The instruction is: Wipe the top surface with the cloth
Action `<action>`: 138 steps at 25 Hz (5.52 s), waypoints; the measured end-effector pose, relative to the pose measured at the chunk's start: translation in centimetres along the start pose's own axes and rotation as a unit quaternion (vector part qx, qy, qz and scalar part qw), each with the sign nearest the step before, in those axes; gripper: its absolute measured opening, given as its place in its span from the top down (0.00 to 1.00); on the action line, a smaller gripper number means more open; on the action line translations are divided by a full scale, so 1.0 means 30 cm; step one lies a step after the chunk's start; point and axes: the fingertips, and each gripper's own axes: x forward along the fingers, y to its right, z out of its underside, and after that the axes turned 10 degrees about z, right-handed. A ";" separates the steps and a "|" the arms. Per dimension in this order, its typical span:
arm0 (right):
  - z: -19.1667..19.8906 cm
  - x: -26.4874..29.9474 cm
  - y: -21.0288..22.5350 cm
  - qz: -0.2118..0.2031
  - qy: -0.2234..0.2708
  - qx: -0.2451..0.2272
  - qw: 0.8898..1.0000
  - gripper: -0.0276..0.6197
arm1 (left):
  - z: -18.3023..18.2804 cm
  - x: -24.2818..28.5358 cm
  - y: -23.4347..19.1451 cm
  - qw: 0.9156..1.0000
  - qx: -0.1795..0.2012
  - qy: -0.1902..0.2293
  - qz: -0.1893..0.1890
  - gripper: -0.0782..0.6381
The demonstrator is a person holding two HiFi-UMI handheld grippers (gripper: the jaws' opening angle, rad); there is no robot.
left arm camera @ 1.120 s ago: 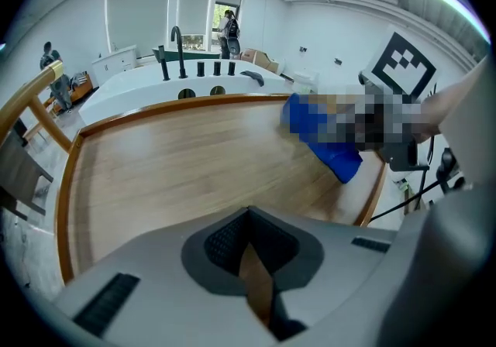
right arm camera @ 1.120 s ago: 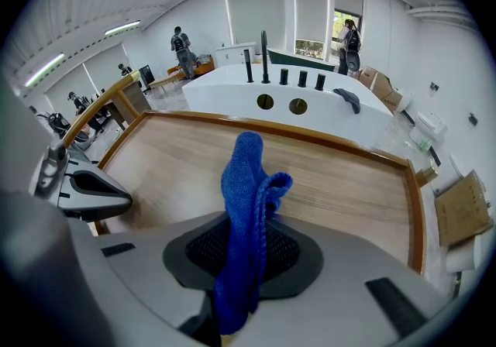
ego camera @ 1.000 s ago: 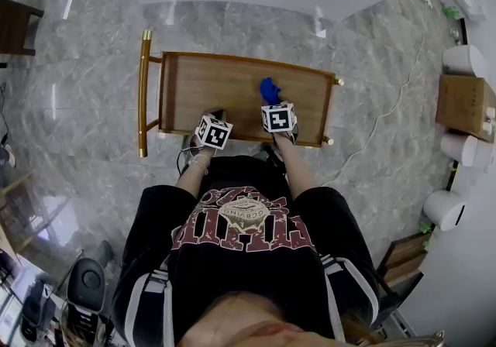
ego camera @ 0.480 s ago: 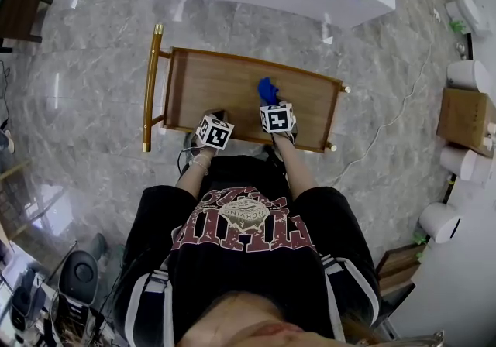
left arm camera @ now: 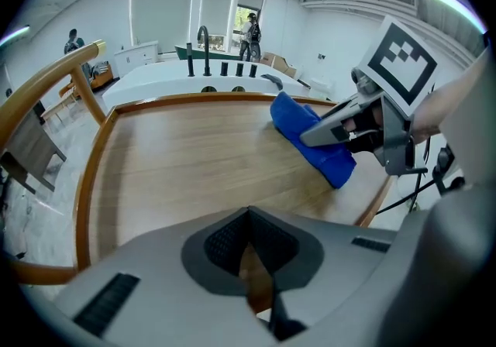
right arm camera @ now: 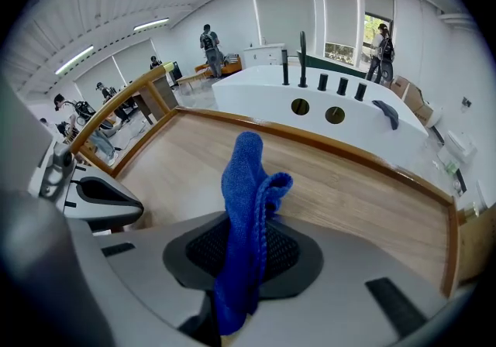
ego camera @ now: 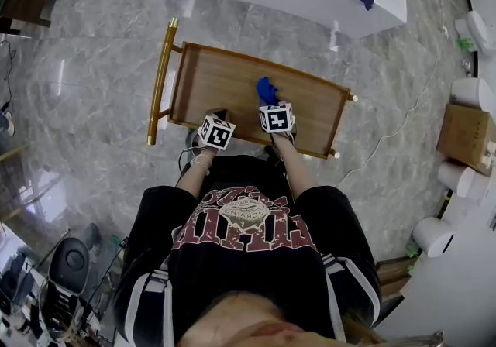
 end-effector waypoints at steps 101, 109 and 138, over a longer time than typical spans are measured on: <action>-0.231 -0.017 -1.048 -0.274 0.019 -0.092 0.957 0.82 | 0.289 -0.362 -0.347 0.944 -0.266 0.158 -0.113 0.82; -0.188 0.042 -1.060 -0.246 0.008 -0.107 0.963 0.82 | 0.311 -0.367 -0.354 0.948 -0.261 0.145 -0.109 0.82; -0.132 0.029 -0.916 -0.223 0.035 -0.163 0.961 0.82 | 0.237 -0.291 -0.290 0.966 -0.220 0.112 -0.082 0.82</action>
